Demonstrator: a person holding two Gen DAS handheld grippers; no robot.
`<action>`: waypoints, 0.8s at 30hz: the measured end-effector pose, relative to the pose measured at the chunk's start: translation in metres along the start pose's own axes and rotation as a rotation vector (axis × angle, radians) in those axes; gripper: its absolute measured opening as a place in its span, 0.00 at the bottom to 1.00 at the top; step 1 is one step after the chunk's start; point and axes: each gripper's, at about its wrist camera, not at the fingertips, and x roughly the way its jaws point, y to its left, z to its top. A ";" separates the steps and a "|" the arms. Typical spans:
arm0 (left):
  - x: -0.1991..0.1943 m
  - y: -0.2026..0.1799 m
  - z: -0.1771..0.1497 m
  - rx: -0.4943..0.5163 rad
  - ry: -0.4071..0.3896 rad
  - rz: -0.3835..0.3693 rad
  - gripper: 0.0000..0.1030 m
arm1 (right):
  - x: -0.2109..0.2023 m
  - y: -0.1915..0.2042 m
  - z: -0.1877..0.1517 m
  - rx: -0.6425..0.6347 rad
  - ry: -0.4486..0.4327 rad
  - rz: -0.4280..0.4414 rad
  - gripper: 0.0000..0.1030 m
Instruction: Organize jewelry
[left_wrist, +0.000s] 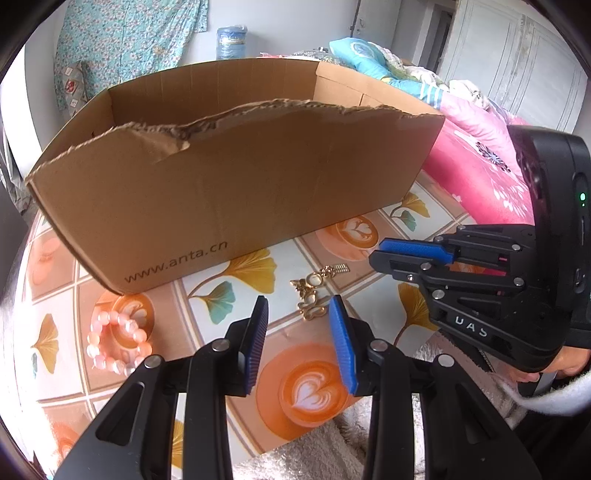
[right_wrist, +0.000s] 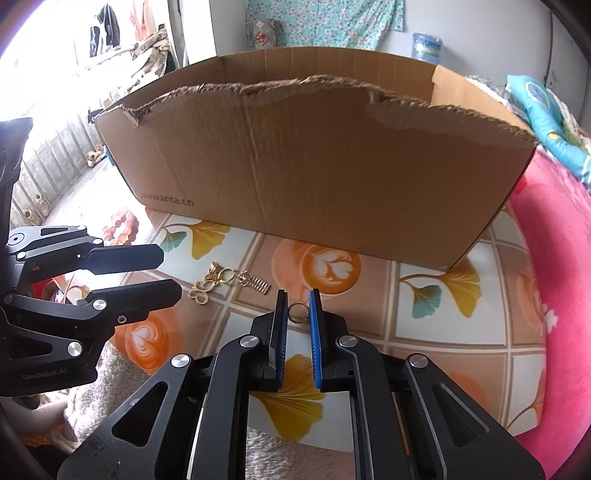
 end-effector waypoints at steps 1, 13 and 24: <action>0.001 -0.001 0.002 0.007 -0.003 0.002 0.32 | -0.001 -0.001 0.001 0.002 -0.005 -0.003 0.09; 0.028 -0.023 0.022 0.158 0.018 0.047 0.16 | -0.010 -0.014 -0.005 0.031 -0.020 0.021 0.09; 0.044 -0.026 0.027 0.249 0.087 0.051 0.16 | -0.012 -0.030 -0.001 0.042 -0.023 0.042 0.09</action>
